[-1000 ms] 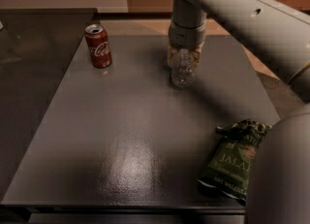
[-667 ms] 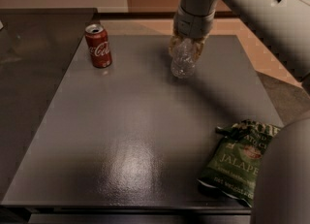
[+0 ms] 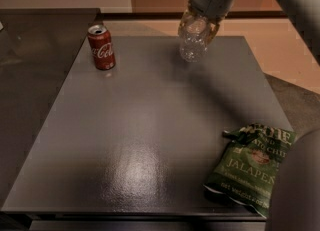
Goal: Pick water bottle
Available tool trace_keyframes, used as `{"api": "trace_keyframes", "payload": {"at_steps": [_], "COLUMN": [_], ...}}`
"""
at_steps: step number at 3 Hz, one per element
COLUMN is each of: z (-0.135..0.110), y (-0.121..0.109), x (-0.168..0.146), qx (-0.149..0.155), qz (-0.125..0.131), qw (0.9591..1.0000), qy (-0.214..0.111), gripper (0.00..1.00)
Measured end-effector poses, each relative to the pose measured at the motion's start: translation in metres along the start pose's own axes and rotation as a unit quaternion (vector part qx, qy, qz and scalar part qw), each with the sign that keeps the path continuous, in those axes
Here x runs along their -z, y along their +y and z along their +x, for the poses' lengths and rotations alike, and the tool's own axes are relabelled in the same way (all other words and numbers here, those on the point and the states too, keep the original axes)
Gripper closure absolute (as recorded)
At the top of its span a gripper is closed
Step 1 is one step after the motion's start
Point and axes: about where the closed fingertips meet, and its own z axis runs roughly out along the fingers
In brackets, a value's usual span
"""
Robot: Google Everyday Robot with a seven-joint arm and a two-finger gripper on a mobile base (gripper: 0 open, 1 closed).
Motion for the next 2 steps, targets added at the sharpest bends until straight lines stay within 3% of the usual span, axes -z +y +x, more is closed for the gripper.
{"api": "trace_keyframes", "payload": {"at_steps": [1,2], "z": [0.0029,0.0032], "y": [-0.0124,-0.0128], "x": [0.0357,0.0354], "qx": [0.011,0.011], "qz": [0.043,0.044], "qw": [0.9989,0.9989], "qy": [0.012,0.012], "gripper": [1.00,1.00]}}
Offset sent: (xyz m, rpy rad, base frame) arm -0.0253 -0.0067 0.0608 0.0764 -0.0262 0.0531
